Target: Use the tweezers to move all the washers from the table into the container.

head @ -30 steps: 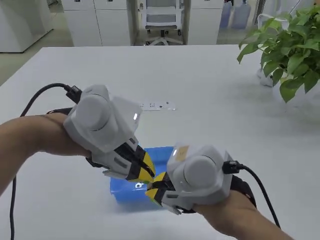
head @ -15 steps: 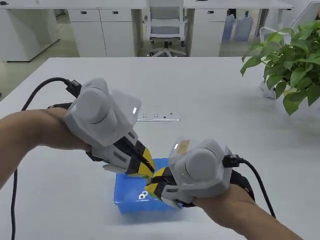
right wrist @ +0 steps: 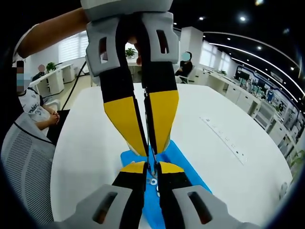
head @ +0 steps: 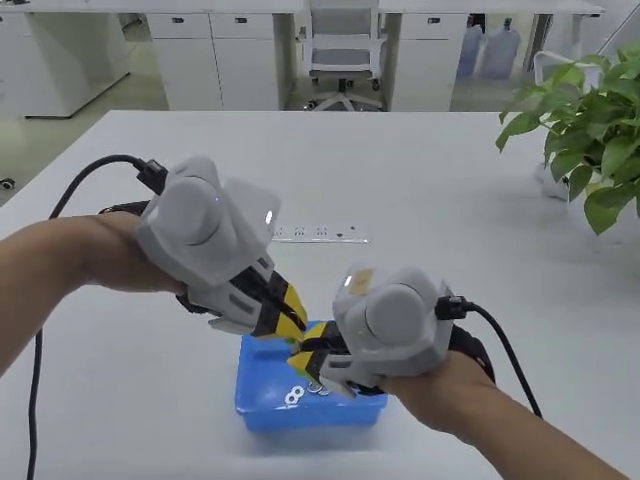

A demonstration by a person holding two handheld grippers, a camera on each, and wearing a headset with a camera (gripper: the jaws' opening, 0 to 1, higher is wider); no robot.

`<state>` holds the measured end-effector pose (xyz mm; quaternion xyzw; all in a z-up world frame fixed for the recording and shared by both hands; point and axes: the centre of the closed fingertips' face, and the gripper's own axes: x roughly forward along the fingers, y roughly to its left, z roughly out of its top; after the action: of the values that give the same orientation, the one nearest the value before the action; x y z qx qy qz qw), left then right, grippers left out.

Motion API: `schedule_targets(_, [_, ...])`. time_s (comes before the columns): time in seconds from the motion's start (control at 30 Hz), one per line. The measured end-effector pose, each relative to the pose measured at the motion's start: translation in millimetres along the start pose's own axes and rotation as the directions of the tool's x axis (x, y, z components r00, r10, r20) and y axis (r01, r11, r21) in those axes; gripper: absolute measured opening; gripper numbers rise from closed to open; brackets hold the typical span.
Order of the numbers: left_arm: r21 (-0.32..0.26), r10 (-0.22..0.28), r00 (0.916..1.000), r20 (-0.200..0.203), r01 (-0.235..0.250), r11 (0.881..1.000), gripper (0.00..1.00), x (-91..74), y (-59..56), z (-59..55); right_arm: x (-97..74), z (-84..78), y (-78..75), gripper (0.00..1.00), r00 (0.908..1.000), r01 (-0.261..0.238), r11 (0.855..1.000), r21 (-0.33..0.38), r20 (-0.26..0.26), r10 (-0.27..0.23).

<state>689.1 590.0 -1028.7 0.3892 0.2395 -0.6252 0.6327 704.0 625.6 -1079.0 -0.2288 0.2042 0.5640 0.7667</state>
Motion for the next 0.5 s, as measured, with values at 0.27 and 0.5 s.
schedule_targets(0.27, [-0.022,0.001,1.0,-0.009,-0.002,1.0,0.06,10.5,5.0,-14.9,17.0,-9.9,-4.4,0.1,0.9995,-0.031,1.0,-0.006,-0.004,0.031])
schedule_targets(0.5, [-0.039,-0.006,0.9998,-0.02,0.005,0.999,0.06,21.3,10.7,-27.4,29.9,-18.5,-9.6,0.1,0.9989,-0.045,0.999,0.002,-0.007,0.045])
